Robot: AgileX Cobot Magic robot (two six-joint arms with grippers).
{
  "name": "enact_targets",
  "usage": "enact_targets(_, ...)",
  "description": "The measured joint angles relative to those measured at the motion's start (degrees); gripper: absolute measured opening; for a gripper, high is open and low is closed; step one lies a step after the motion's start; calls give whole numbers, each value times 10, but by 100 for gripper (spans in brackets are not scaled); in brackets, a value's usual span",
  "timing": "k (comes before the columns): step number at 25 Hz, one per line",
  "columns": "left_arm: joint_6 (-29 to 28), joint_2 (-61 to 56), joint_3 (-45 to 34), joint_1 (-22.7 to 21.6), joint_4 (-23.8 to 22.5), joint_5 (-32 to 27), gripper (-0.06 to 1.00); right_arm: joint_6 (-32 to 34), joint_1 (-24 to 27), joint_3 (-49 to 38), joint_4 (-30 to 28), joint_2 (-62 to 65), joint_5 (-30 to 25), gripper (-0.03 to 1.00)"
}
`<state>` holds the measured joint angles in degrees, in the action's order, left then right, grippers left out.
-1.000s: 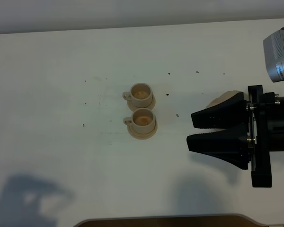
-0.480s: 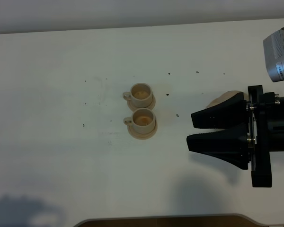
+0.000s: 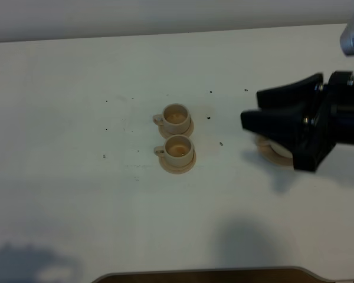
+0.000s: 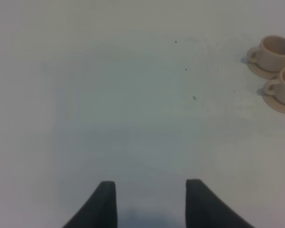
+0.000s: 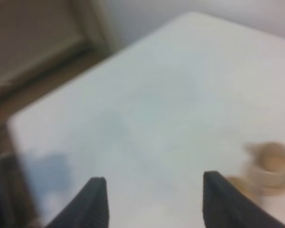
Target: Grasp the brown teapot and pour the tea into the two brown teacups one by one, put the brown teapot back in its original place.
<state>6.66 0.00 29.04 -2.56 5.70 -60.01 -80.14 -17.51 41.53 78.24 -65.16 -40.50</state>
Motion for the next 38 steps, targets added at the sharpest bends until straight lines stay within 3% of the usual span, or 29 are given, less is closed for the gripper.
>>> enact_targets(3,0,0,0,0,0,0,37,88,0,47,-99,-32,26,44)
enact_targets(7,0,0,0,0,0,0,37,211,0,103,-245,-100,16,44)
enact_targets(11,0,0,0,0,0,0,37,292,0,134,-338,-163,7,44)
enact_targets(25,0,0,0,0,0,0,37,272,-3,264,-493,-348,-11,44)
enact_targets(31,0,0,0,0,0,0,37,269,-38,306,-537,-399,-18,44)
enact_targets(38,0,0,0,0,0,0,37,310,-74,335,-594,-459,-16,44)
